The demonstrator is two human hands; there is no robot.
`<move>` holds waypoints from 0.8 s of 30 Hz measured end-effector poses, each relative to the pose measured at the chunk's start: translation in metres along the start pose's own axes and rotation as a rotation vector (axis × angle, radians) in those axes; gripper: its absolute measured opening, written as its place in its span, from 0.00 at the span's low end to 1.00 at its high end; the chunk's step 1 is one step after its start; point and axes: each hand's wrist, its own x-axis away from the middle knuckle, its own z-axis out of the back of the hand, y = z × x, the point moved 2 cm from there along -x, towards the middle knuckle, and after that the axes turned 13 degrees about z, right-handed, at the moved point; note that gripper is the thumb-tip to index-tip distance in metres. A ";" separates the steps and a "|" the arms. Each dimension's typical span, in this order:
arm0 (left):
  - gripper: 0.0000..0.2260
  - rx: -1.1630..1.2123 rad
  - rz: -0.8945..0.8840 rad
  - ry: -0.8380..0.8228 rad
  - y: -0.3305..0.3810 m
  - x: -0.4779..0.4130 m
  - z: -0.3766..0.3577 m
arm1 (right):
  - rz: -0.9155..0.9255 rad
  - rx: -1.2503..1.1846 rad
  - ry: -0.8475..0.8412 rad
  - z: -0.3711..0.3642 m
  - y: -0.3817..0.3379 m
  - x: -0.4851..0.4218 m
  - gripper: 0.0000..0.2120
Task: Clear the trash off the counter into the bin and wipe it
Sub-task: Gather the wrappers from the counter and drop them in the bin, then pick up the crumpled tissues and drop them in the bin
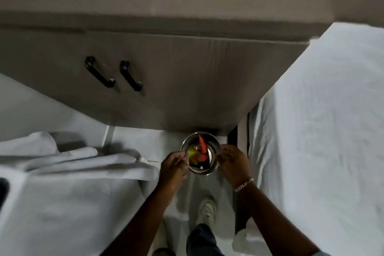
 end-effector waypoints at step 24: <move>0.10 0.103 -0.906 0.413 0.422 0.155 0.185 | 0.668 0.563 0.100 0.122 -0.420 -0.145 0.25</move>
